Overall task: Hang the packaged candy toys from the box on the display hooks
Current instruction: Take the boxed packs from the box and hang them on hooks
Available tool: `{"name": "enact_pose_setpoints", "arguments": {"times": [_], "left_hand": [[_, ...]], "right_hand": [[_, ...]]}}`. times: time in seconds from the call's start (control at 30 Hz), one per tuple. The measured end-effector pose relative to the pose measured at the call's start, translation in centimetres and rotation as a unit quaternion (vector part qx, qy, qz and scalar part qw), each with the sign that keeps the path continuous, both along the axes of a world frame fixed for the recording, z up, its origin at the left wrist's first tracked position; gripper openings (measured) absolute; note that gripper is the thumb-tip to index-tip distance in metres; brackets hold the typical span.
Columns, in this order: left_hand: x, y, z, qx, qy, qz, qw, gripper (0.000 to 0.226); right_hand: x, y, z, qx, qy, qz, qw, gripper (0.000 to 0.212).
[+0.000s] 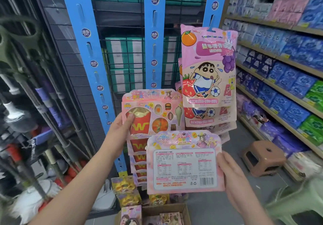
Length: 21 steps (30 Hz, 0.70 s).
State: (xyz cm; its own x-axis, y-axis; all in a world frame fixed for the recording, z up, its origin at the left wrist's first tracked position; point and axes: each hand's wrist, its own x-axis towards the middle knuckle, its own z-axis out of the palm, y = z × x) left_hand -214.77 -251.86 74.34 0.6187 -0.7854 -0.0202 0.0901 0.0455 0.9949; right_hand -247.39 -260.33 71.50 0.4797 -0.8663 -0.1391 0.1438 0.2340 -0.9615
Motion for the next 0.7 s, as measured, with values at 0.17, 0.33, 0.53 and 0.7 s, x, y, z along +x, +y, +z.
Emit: {"name": "enact_pose_setpoints", "arguments": {"times": [0.17,0.33,0.53,0.7], "left_hand": [[0.0,0.1,0.0,0.008,-0.006,-0.005,1.0,0.041],[0.1,0.3,-0.5,0.031,-0.027,-0.007,0.999,0.04],[0.0,1.5,-2.5,0.074,-0.051,-0.006,0.996,0.056],[-0.5,1.9,-1.7,0.098,-0.094,0.038,0.99,0.042]], "right_hand": [[0.1,-0.1,-0.2,0.009,0.009,0.002,1.0,0.038],[0.5,0.2,0.0,-0.003,0.021,0.002,1.0,0.048],[1.1,0.5,0.2,-0.005,0.022,0.011,1.0,0.048],[1.4,0.8,0.3,0.0,0.022,0.015,1.0,0.028]]}}
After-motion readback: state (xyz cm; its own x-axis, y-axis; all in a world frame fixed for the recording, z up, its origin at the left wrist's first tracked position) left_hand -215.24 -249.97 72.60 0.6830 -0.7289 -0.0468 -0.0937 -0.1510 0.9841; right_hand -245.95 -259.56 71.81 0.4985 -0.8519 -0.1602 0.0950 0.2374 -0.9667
